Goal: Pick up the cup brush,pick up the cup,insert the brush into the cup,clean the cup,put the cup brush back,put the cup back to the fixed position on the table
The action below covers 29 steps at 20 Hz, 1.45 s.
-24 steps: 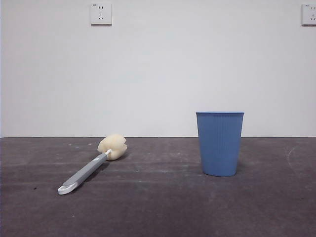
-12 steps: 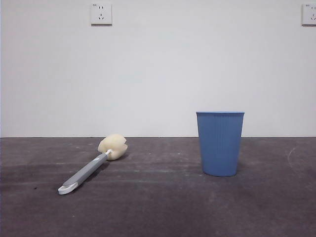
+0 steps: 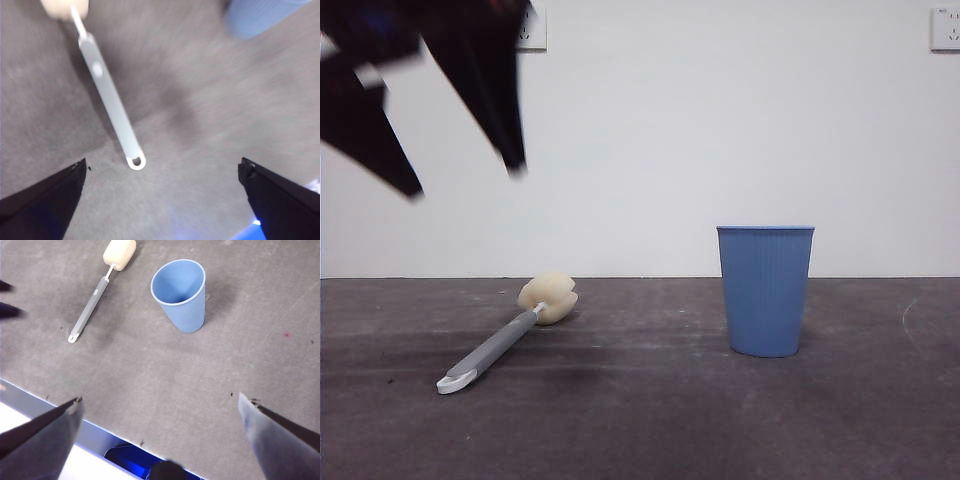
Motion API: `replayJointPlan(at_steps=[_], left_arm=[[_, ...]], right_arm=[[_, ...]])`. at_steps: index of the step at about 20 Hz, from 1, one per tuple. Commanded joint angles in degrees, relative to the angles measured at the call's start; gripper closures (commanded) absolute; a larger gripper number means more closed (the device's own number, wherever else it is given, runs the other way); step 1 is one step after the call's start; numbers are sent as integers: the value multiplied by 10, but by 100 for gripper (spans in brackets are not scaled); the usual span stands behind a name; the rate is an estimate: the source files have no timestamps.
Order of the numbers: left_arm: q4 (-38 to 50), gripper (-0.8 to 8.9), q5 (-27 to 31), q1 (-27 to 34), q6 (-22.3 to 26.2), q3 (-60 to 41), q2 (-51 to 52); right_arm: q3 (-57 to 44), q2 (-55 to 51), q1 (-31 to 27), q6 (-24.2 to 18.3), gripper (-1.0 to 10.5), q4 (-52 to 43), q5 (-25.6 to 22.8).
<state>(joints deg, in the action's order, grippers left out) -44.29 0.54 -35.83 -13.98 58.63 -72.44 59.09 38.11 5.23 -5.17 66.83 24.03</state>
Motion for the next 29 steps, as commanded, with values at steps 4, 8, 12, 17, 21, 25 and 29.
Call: replayJointPlan(at_steps=[4,8,12,17,21,25,29], left_arm=[[70,158,56,-14,-44,-2,-128],[100,158,86,-13,-58,-2,-181],[118,158,99,-13,-76,-2,-212],[126,287,111,-12,-86,-2,-220],[126,283,96,-12,-91,-2,-251],[128,353,99,-8,-105,-2,-251],[123,611,96,-4,-104,-2,-251]], right_arm=[[2,-1,1,4,348,-3,0],[2,-1,1,4,348,-3,0],[2,-1,1,5,348,-4,0],[2,-1,1,7,348,-3,0],[2,-1,1,9,348,-3,0],[2,-1,1,9,348,-3,-2],[2,-1,1,9,348,-3,-2]])
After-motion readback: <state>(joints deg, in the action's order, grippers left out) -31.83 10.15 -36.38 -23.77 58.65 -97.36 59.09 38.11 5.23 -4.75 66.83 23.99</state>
